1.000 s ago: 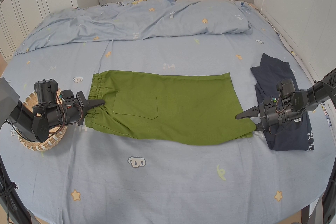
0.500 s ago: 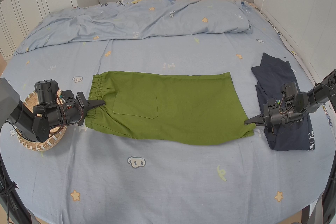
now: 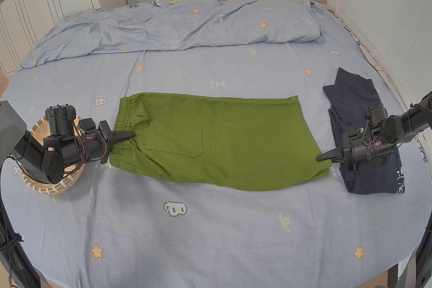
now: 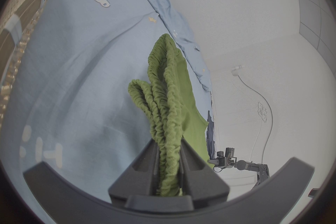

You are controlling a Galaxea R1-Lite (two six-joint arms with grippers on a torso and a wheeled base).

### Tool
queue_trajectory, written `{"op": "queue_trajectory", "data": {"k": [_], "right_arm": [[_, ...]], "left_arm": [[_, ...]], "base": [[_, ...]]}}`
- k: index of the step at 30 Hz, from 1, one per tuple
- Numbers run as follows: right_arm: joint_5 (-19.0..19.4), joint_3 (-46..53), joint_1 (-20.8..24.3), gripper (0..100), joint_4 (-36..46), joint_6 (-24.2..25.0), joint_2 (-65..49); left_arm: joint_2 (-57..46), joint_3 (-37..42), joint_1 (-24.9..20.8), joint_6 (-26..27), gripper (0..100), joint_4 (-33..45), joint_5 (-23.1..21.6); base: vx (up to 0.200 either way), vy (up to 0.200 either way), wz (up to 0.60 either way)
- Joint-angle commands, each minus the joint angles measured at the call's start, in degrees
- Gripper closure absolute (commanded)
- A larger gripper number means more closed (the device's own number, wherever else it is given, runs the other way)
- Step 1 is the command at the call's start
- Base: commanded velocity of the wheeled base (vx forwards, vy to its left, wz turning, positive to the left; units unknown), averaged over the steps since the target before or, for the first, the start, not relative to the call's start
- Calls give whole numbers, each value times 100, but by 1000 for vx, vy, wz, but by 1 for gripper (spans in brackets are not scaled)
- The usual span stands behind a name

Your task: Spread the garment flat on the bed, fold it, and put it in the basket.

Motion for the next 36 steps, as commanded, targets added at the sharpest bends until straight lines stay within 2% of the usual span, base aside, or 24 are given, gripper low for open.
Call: {"op": "queue_trajectory", "data": {"k": [1, 4, 6, 10, 11, 18, 21, 28, 36], "right_arm": [[16, 263, 14, 100, 54, -16, -541], [16, 456, 14, 100, 54, -16, -752], [16, 702, 14, 100, 54, -25, -972], [16, 1019, 23, 100, 54, -34, -1200], [16, 1300, 23, 100, 11, -113, -1341], [-28, 2399, -47, 100, 72, -745, -1842], [-37, 3093, -162, 100, 28, -1071, -2237], [-46, 4156, -109, 100, -121, -1141, -2800], [-55, 4860, 5, 100, -974, -1132, -2756]], "left_arm": [[-112, 93, 45, -3, 100, 16, -90], [-279, 198, 124, -12, 100, 60, -275], [-516, 374, 185, 23, 100, 402, -460], [-701, 682, 185, 208, 100, 631, -477], [-771, 858, 194, 428, 100, 657, -477], [-1044, 1561, 212, 779, 100, 701, -477], [-1202, 2070, 282, 1131, 100, 692, -477], [-1501, 2993, 466, 1632, 100, 640, -460], [-1782, 3565, 581, 1869, 100, 640, -451]], "base": [[0, 0, 0], [0, 0, 0], [0, 0, 0], [0, 0, 0], [0, 0, 0], [0, 0, 0], [0, 0, 0], [0, 0, 0], [0, 0, 0]]}}
